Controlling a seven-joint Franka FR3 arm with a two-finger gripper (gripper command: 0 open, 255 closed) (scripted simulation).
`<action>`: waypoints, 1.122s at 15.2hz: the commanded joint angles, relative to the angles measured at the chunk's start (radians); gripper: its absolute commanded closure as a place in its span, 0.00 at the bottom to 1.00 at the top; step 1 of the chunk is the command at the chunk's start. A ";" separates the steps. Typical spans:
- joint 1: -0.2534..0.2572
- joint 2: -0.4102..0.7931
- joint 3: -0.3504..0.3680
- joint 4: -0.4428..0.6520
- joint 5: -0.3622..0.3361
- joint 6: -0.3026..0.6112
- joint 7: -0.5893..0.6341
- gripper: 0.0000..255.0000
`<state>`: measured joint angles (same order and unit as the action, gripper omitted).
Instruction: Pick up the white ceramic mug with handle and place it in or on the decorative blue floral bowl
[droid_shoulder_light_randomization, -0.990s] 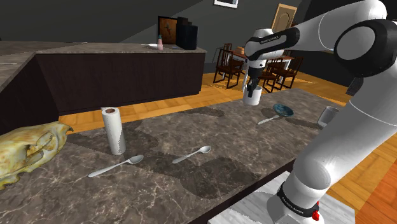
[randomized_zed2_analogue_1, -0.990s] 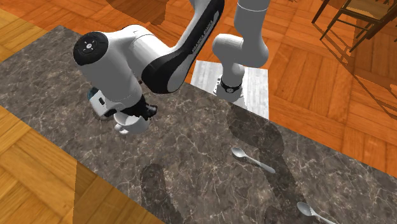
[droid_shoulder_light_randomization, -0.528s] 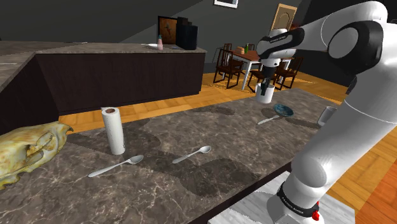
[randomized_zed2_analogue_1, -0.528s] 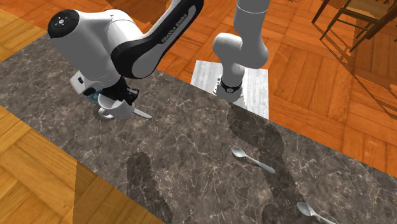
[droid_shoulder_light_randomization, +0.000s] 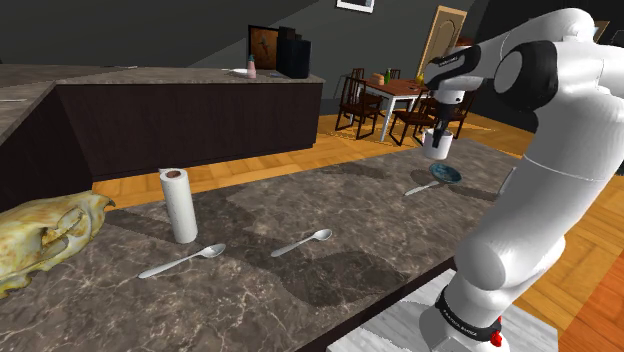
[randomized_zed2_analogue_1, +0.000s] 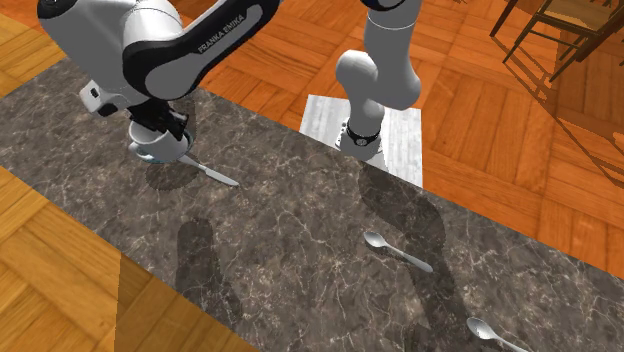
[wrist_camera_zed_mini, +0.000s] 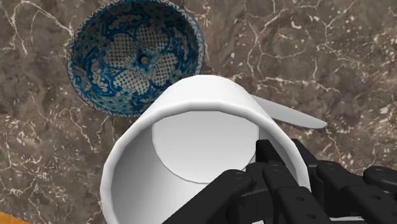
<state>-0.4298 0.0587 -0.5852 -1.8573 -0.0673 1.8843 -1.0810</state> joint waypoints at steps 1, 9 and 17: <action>-0.029 0.047 -0.021 0.048 0.028 -0.004 -0.060 1.00; -0.171 0.234 -0.065 0.248 0.147 -0.040 -0.261 1.00; -0.170 0.253 -0.058 0.163 0.160 0.060 -0.263 1.00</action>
<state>-0.6020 0.3136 -0.6437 -1.6765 0.0928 1.9276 -1.3445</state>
